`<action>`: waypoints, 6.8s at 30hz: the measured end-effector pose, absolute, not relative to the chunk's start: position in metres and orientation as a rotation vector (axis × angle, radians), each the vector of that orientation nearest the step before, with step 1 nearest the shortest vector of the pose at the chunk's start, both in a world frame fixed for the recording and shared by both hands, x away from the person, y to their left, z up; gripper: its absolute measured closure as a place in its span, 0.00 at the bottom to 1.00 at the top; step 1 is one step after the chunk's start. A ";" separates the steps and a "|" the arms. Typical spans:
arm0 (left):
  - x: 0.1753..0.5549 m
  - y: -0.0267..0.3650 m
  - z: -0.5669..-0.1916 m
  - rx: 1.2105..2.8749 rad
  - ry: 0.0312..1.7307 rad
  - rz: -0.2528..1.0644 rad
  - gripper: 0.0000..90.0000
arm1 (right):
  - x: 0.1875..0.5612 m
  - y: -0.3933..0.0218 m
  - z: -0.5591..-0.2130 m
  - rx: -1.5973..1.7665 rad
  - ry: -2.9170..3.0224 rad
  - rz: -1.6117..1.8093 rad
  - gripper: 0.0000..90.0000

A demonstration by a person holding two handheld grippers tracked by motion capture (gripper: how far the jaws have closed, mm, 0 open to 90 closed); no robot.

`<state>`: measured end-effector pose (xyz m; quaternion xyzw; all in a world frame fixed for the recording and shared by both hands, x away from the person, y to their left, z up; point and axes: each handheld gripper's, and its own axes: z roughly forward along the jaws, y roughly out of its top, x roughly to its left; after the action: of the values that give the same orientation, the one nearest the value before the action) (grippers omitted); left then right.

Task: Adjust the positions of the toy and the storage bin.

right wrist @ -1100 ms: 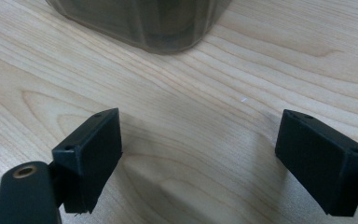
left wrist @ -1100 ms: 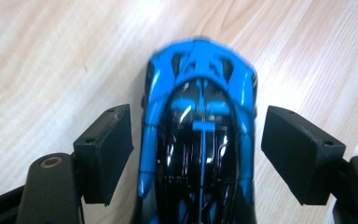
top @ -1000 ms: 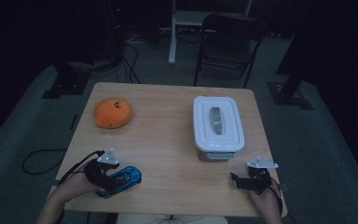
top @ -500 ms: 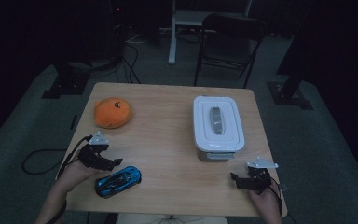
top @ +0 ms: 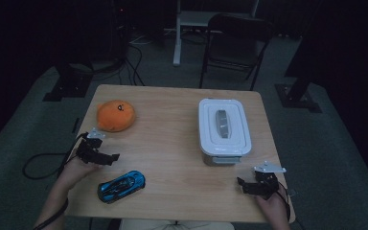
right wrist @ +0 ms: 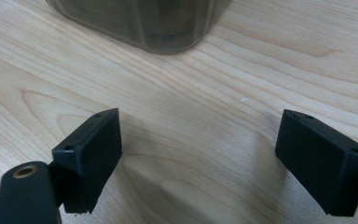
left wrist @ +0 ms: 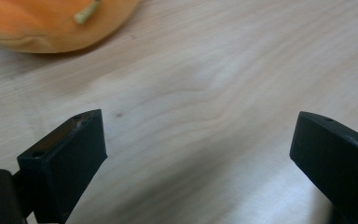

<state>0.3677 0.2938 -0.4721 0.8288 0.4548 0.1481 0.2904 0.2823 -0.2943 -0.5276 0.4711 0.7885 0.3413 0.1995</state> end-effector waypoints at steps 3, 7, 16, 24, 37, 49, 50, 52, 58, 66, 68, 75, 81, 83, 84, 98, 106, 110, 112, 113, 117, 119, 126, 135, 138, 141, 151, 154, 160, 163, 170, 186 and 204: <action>0.377 0.300 -0.474 2.181 1.261 0.411 0.05 | 0.282 -0.294 -0.528 1.317 2.205 0.954 0.16; 0.389 0.308 -0.474 2.115 1.303 0.456 0.06 | 0.282 -0.294 -0.528 1.317 2.205 0.954 0.16; 0.416 0.321 -0.468 2.056 1.337 0.600 0.30 | 0.282 -0.294 -0.528 1.318 2.204 0.954 0.16; 0.437 0.323 -0.478 2.119 1.372 0.678 0.41 | 0.282 -0.294 -0.528 1.319 2.204 0.954 0.16; 0.441 0.318 -0.480 2.102 1.403 0.692 0.77 | 0.282 -0.294 -0.528 1.320 2.201 0.954 0.16; 0.418 0.294 -0.476 2.092 1.391 0.599 0.89 | 0.282 -0.294 -0.528 1.321 2.200 0.954 0.16; 0.414 0.290 -0.476 2.104 1.377 0.610 0.89 | 0.282 -0.294 -0.528 1.321 2.200 0.954 0.16; 0.406 0.280 -0.475 2.104 1.368 0.607 0.89 | 0.282 -0.294 -0.528 1.321 2.200 0.954 0.16; 0.380 0.251 -0.473 2.129 1.341 0.591 0.89 | 0.282 -0.294 -0.528 1.321 2.200 0.955 0.16; 0.348 0.241 -0.470 2.171 1.255 0.506 0.65 | 0.282 -0.294 -0.528 1.320 2.200 0.954 0.16; 0.344 0.244 -0.465 2.163 1.268 0.513 0.50 | 0.282 -0.294 -0.528 1.321 2.200 0.954 0.16; 0.355 0.259 -0.442 2.054 1.376 0.582 0.29 | 0.282 -0.294 -0.528 1.320 2.200 0.954 0.16; 0.380 0.266 -0.429 2.009 1.403 0.588 0.20 | 0.282 -0.294 -0.528 1.321 2.200 0.954 0.16; 0.384 0.267 -0.427 2.002 1.386 0.588 0.20 | 0.282 -0.294 -0.528 1.321 2.200 0.954 0.16; 0.394 0.265 -0.426 2.007 1.375 0.590 0.20 | 0.282 -0.294 -0.528 1.321 2.200 0.954 0.16; 0.434 0.257 -0.453 2.119 1.386 0.653 0.26 | 0.282 -0.294 -0.528 1.321 2.200 0.954 0.16; 0.438 0.266 -0.467 2.038 1.414 0.560 0.39 | 0.282 -0.295 -0.528 1.322 2.198 0.953 0.16; 0.434 0.269 -0.472 2.011 1.408 0.560 0.51 | 0.283 -0.295 -0.528 1.324 2.196 0.953 0.16; 0.432 0.271 -0.470 2.008 1.403 0.559 0.60 | 0.282 -0.295 -0.528 1.325 2.195 0.953 0.16; 0.432 0.272 -0.467 2.014 1.407 0.544 0.64 | 0.283 -0.295 -0.528 1.325 2.195 0.953 0.16; 0.424 0.276 -0.449 2.031 1.370 0.548 0.76 | 0.283 -0.295 -0.528 1.327 2.194 0.953 0.16; 0.417 0.280 -0.440 2.043 1.352 0.537 0.78 | 0.283 -0.295 -0.528 1.329 2.192 0.953 0.16; 0.381 0.293 -0.420 2.054 1.282 0.566 0.78 | 0.283 -0.295 -0.528 1.328 2.192 0.953 0.16; 0.345 0.292 -0.420 2.133 1.177 0.563 0.78 | 0.283 -0.295 -0.528 1.330 2.191 0.952 0.16; 0.334 0.295 -0.421 2.132 1.133 0.546 0.77 | 0.283 -0.295 -0.528 1.330 2.191 0.952 0.16; 0.324 0.295 -0.425 2.155 1.106 0.527 0.77 | 0.283 -0.295 -0.528 1.330 2.191 0.952 0.16; 0.315 0.296 -0.453 2.168 1.124 0.453 0.72 | 0.283 -0.295 -0.528 1.331 2.191 0.952 0.16; 0.314 0.298 -0.451 2.159 1.124 0.431 0.60 | 0.283 -0.295 -0.528 1.331 2.192 0.951 0.15; 0.311 0.300 -0.436 2.091 1.135 0.429 0.25 | 0.285 -0.294 -0.528 1.343 2.191 0.945 0.13; 0.311 0.294 -0.430 2.084 1.122 0.447 0.21 | 0.286 -0.293 -0.528 1.348 2.185 0.942 0.13; 0.318 0.276 -0.420 2.074 1.110 0.444 0.00 | 0.288 -0.299 -0.526 1.375 2.179 0.939 0.14; 0.353 0.202 -0.432 2.104 0.979 0.388 0.01 | 0.316 -0.329 -0.505 1.492 2.043 0.926 0.14; 0.391 0.126 -0.460 2.175 0.926 0.361 0.01 | 0.354 -0.335 -0.508 1.513 2.009 0.908 0.14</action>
<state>0.3907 0.1256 -0.4597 0.8463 0.3602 0.1405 0.3666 0.3535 -0.3352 -0.5083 0.5503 0.7310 0.3303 0.2317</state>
